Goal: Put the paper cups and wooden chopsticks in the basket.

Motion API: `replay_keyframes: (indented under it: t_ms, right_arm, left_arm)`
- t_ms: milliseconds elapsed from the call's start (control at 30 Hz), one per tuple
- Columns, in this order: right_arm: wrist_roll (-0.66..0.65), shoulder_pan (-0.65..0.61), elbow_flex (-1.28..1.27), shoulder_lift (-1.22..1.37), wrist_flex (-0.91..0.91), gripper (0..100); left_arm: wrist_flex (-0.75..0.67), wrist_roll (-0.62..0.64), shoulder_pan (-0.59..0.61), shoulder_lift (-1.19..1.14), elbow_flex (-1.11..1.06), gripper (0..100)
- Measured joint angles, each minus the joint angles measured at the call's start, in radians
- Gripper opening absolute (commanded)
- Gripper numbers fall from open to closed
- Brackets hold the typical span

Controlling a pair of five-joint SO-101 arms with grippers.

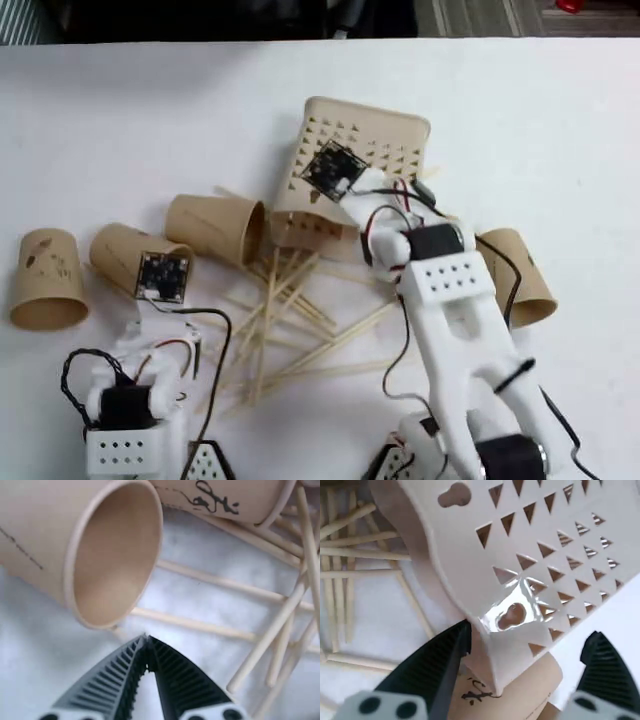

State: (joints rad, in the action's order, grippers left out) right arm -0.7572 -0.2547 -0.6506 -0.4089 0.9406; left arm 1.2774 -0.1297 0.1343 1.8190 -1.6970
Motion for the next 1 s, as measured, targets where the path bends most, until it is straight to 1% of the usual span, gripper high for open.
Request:
replay_keyframes:
  t_ms: [100, 133, 200, 300, 367, 433, 500, 700, 833, 1000]
  right_arm:
    - [-0.077, 0.023, 0.000, 0.072, -0.063, 34.8]
    - [-0.086, 0.031, 0.000, 0.094, -0.084, 33.0]
    - [-0.094, 0.046, 0.000, 0.130, -0.127, 24.8]
    - [-0.100, 0.048, 0.000, 0.138, -0.189, 8.3]
    - [-0.104, 0.049, 0.014, 0.137, -0.222, 1.2]
    - [-0.106, 0.049, 0.048, 0.135, -0.244, 3.2]
    - [-0.107, 0.051, 0.077, 0.121, -0.247, 1.9]
    - [-0.107, 0.049, 0.086, 0.038, -0.238, 2.1]
    - [-0.120, 0.044, 0.086, -0.026, -0.166, 2.1]
    - [-0.166, 0.008, 0.086, -0.101, -0.015, 2.1]
  left_arm:
    - [0.000, 0.000, 0.000, 0.000, 0.000, 3]
    - [0.000, 0.000, 0.000, 0.000, 0.000, 3]
    - [0.000, 0.000, 0.000, 0.000, 0.000, 3]
    - [0.000, 0.000, 0.000, 0.000, 0.000, 3]
    - [0.000, 0.000, 0.000, 0.000, 0.000, 3]
    - [0.000, 0.000, 0.000, 0.000, 0.000, 3]
    - [0.000, 0.000, 0.000, 0.000, 0.000, 3]
    - [0.000, 0.000, 0.000, 0.000, 0.000, 3]
    - [0.000, 0.000, 0.000, 0.000, 0.000, 3]
    - [0.000, 0.000, 0.006, 0.000, 0.000, 3]
